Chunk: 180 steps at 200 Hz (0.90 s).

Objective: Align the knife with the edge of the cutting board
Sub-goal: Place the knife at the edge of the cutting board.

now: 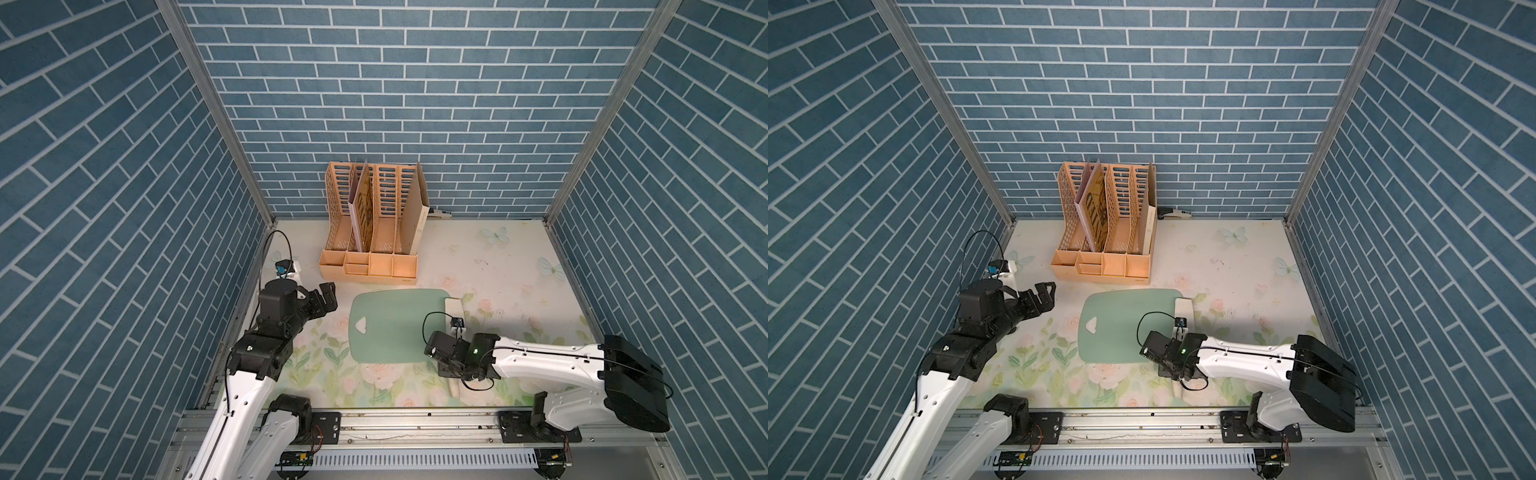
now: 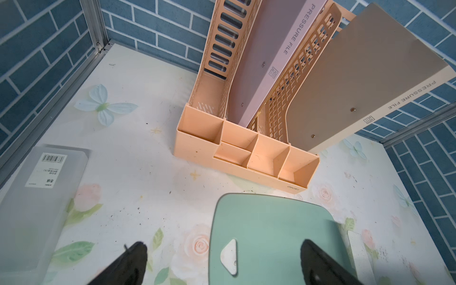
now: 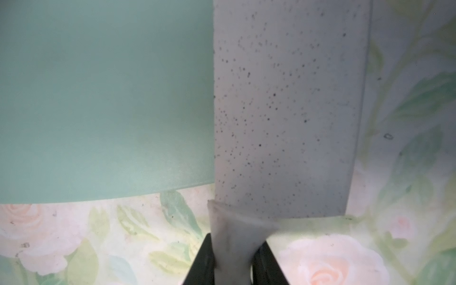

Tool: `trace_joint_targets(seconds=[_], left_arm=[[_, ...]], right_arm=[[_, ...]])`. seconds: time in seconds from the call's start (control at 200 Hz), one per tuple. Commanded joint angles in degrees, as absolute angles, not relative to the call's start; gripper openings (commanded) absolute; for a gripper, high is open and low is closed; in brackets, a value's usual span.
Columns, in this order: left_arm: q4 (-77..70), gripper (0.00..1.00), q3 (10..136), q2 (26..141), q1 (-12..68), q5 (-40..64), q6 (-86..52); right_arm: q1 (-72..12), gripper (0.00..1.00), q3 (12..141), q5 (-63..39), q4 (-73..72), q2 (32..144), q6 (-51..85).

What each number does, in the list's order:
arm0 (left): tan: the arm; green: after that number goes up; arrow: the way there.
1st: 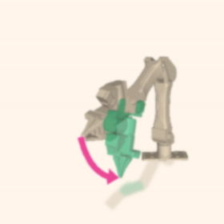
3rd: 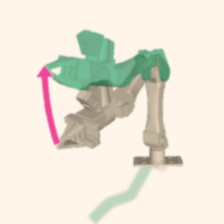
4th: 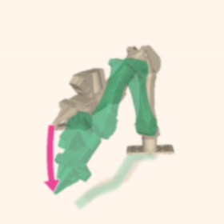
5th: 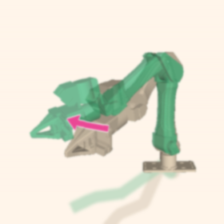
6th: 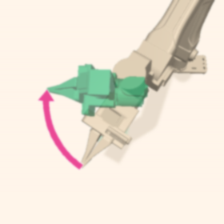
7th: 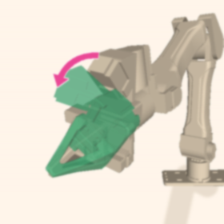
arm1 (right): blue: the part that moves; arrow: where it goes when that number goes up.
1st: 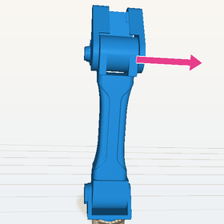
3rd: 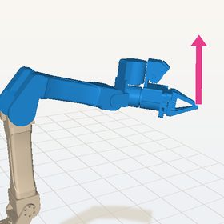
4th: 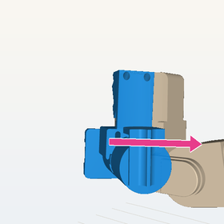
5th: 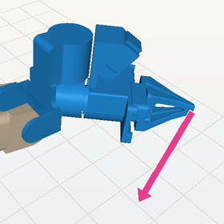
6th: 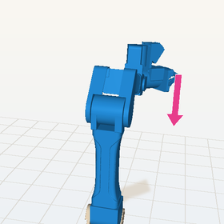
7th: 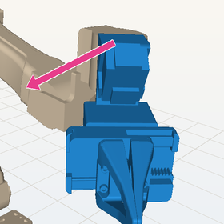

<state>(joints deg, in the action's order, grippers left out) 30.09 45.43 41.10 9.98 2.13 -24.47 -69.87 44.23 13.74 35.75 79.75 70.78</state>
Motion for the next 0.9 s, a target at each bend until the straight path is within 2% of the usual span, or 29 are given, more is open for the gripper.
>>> trace_joint_targets(seconds=[0.0,0.3,0.895], left_arm=[[30.22,1.0,45.45,41.56,9.58,0.17,-24.97],[30.85,1.0,45.44,40.67,9.58,-1.79,-25.81],[30.76,1.0,45.31,42.39,9.58,-1.4,-25.94]], right_arm=[[-70.24,0.0,44.22,17.48,35.58,79.6,73.13],[-70.32,0.0,45.57,17.05,36.03,85.35,69.48],[-70.42,0.0,46.96,13.28,30.9,89.16,66.91]])
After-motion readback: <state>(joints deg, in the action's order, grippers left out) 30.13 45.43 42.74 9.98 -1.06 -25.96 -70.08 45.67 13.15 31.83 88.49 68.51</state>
